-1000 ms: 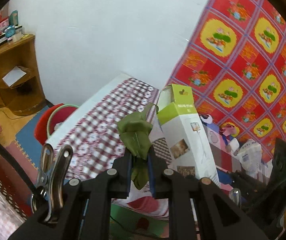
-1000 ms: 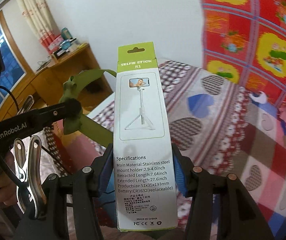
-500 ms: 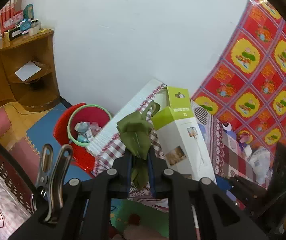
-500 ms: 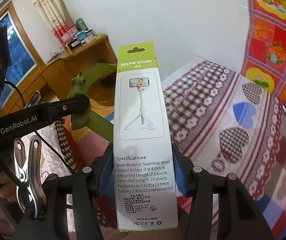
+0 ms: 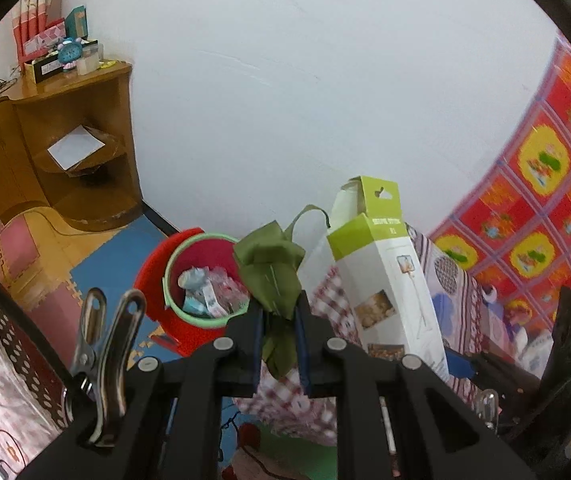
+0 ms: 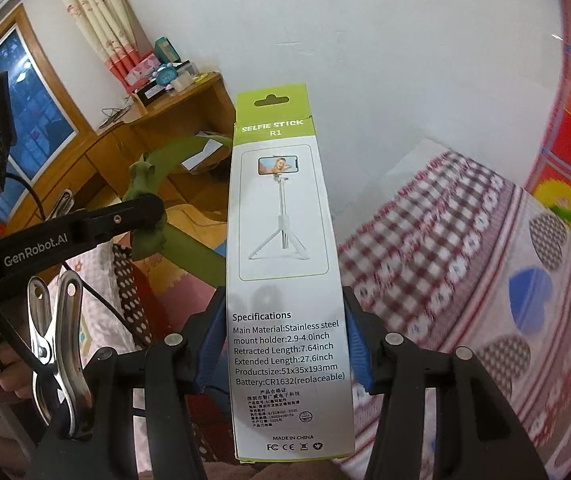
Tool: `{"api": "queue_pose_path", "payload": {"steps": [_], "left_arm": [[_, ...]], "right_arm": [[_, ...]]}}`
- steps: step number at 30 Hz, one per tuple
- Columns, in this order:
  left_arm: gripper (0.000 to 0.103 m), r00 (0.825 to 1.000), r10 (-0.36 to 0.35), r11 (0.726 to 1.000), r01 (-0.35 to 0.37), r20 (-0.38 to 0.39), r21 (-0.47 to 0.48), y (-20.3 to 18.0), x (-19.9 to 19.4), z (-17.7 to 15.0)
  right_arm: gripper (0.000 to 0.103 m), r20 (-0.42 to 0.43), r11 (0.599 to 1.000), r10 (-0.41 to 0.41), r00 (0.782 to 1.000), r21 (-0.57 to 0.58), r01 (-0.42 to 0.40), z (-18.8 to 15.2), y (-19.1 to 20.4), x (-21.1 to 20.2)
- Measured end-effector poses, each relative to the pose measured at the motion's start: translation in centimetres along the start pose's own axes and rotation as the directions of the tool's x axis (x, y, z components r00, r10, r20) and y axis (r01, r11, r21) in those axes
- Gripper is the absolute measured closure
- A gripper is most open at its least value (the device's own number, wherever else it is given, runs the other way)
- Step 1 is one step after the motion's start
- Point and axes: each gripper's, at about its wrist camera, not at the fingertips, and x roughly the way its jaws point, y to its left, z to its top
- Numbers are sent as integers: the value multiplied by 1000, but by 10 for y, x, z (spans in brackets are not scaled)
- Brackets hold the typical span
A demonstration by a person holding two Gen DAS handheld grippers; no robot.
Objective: Collect trash
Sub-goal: 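Carry the green cloth and selfie stick box with both grippers over the red bucket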
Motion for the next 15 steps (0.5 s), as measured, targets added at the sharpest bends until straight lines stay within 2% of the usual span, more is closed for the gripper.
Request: {"api": "queue_pose_path", "payload": {"steps": [6, 15], "left_arm": [[89, 1000, 17, 1000, -17, -16, -22, 17, 30, 29], [89, 998, 26, 999, -29, -61, -37, 39, 68, 52]], "right_arm": [[49, -12, 1000, 19, 1000, -6, -19, 30, -1, 24], [49, -41, 1000, 29, 999, 10, -29, 57, 1, 57]]}}
